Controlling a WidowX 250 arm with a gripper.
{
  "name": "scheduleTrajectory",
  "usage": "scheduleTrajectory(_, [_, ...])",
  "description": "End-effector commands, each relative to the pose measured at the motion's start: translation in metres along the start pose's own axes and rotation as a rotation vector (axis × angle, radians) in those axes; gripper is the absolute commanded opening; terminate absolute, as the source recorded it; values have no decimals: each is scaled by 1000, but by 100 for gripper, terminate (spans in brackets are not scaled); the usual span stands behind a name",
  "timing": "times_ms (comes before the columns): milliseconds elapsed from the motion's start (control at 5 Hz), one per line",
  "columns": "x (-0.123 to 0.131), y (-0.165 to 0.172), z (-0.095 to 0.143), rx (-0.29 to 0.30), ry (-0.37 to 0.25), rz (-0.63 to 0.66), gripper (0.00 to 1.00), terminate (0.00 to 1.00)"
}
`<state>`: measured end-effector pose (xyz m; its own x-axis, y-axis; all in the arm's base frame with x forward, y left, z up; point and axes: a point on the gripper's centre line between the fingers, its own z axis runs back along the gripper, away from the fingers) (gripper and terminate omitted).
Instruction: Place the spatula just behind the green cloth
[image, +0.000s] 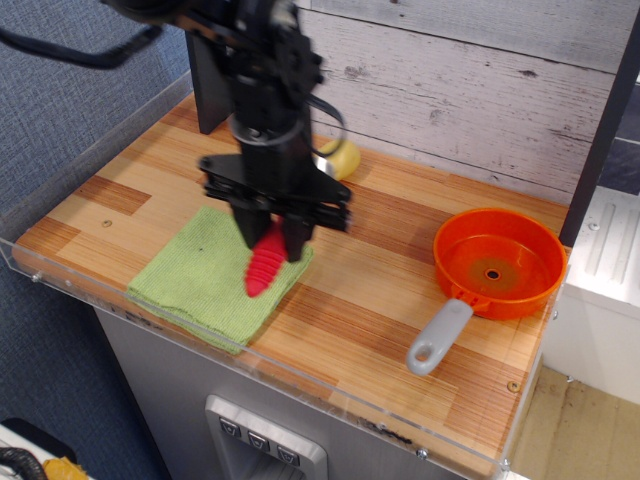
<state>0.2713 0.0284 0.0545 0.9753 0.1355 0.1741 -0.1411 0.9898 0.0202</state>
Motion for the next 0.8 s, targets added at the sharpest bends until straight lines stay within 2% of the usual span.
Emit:
scheduleTrajectory(0, [10,22,15,-14,-69,320,0,0])
scheduleTrajectory(200, [14,33,12,-46,-85,550,0,0])
scheduleTrajectory(400, [25,43,8,-74,-137,784,0,0])
scheduleTrajectory(600, [39,46,3,-86,-150,977,0,0])
